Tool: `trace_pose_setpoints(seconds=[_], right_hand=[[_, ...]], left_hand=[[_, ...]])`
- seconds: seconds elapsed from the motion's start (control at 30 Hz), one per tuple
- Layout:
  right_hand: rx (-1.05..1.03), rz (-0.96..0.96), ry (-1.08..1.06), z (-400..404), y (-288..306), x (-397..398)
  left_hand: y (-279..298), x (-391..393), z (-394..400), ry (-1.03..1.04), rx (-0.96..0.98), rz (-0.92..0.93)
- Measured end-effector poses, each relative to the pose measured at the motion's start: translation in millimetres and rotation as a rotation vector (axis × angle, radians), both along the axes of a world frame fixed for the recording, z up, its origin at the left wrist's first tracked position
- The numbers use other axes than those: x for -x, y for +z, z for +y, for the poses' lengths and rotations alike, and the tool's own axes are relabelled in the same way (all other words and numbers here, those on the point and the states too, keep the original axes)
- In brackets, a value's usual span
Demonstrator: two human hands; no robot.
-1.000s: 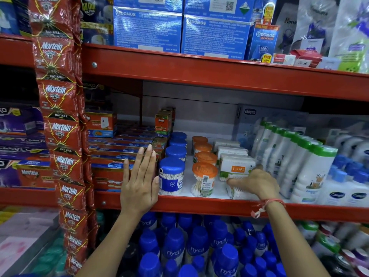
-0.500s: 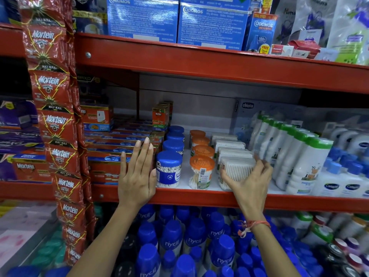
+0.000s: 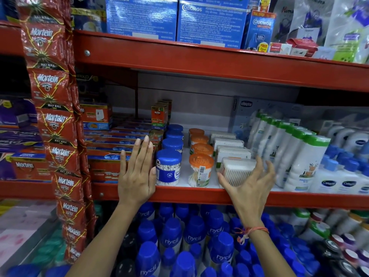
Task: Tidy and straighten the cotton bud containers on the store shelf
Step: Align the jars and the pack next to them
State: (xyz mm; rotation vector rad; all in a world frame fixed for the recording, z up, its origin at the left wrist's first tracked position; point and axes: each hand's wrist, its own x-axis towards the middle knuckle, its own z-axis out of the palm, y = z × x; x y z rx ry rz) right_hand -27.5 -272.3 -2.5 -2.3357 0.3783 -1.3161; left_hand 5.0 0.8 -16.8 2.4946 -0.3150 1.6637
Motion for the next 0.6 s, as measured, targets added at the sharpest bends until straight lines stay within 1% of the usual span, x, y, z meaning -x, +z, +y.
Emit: trace_pose_setpoints(seconds=[0.03,0.1,0.17,0.2,0.23,0.3,0.37,0.47,0.6], right_hand=[[0.017,-0.020,-0.002,2,5,1],[0.048,-0.121,0.098,12,22,2],[0.086,-0.176,0.305,29,46,5],[0.108,-0.153,0.423,37,59,4],[0.123,-0.094,0.560,45,73,3],[0.170,0.114,0.828,59,99,-4],[0.321,0.344,0.966,71,119,-12],[0.522,0.632,1.040,91,146,-19],[0.722,1.028,0.946,117,162,-35]], left_hand=[[0,0,0,0.000,0.001,0.002],[0,0,0,0.004,-0.002,0.007],[0,-1,1,0.009,-0.009,0.009],[0,-1,1,0.006,-0.008,0.008],[0,-1,1,0.000,-0.004,0.007],[1,0,0,-0.011,0.004,0.002],[1,1,0,-0.020,0.006,-0.006],[1,0,1,-0.035,0.009,-0.009],[1,1,2,-0.037,0.012,-0.018]])
